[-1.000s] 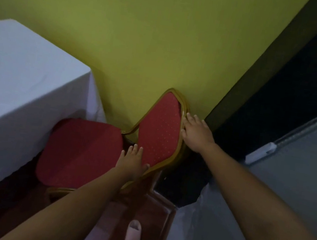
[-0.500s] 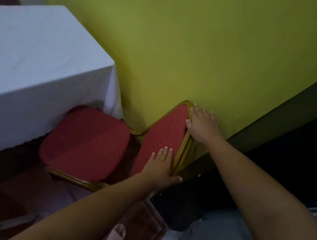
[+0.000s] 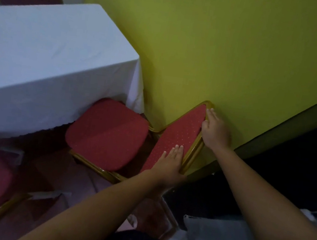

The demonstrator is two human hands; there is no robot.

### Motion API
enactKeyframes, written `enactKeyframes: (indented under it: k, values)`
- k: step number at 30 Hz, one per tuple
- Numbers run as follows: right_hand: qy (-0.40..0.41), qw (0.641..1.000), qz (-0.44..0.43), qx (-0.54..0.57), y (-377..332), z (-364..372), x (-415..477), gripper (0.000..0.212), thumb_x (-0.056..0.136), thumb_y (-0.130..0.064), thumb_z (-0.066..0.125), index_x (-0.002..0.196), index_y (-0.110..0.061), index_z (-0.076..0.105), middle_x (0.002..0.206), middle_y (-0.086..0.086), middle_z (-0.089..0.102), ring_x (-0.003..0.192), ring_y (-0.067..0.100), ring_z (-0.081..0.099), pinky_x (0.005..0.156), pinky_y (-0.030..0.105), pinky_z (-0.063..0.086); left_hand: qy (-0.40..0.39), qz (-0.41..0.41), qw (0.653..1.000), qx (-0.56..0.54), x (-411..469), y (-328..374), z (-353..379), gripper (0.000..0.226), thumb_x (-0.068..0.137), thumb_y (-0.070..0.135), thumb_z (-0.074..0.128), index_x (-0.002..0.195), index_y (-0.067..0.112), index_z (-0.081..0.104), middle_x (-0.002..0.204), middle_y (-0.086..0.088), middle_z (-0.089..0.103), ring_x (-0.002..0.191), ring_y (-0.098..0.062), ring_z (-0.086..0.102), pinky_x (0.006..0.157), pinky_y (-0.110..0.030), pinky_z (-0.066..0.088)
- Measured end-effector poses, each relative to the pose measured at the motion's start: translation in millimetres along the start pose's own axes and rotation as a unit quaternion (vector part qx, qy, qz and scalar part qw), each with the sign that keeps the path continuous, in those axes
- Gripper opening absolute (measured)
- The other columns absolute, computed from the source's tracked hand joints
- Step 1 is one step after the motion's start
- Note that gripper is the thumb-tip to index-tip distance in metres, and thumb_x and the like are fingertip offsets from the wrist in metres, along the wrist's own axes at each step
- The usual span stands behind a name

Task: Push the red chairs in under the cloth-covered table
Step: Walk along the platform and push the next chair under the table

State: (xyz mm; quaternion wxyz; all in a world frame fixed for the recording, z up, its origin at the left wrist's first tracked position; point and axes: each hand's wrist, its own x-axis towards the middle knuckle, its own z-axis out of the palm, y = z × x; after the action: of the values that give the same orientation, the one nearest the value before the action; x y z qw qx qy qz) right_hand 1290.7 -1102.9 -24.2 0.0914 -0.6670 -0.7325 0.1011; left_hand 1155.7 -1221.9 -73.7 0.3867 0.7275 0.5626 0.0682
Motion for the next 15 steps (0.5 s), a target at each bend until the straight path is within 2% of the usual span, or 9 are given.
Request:
enactKeyframes:
  k: [3,7,11,15]
  values:
    - [0.027,0.998,-0.001,0.054,-2,12,-11,0.048,0.1,-0.025,0.034,0.147,-0.018,0.036,0.157,-0.001,0.03,0.142,0.022,0.031,0.11,0.046,0.034,-0.006,0.002,1.0,-0.004,-13,-12,2,0.098,0.09,0.04,0.055,0.151,0.007,-0.013,0.161,-0.013,-0.009,0.149,-0.023,-0.004,0.12,-0.041,0.001]
    - [0.061,0.996,-0.006,0.063,-16,24,-27,0.047,0.099,-0.023,0.038,0.145,-0.017,0.041,0.156,0.0,0.032,0.144,0.023,0.025,0.116,0.048,0.024,-0.003,0.004,1.0,-0.01,-32,-28,2,0.098,0.089,0.04,0.057,0.152,0.01,-0.011,0.161,-0.008,-0.008,0.149,-0.019,-0.004,0.12,-0.041,0.001]
    - [0.08,0.992,0.002,0.094,-33,40,-49,0.047,0.097,-0.023,0.038,0.143,-0.016,0.043,0.155,0.002,0.033,0.144,0.024,0.025,0.116,0.048,0.025,-0.002,-0.021,1.0,-0.019,-57,-49,6,0.099,0.086,0.035,0.059,0.153,0.017,-0.012,0.162,-0.006,-0.008,0.148,-0.017,-0.003,0.119,-0.04,0.0]
    - [0.125,0.976,0.022,0.179,-62,59,-77,0.051,0.093,-0.024,0.036,0.142,-0.014,0.045,0.154,0.003,0.036,0.143,0.026,0.026,0.114,0.044,0.026,-0.005,-0.062,0.996,-0.068,-91,-69,5,0.092,0.089,0.028,0.058,0.153,0.022,-0.008,0.162,-0.004,-0.008,0.148,-0.015,-0.001,0.118,-0.037,-0.002]
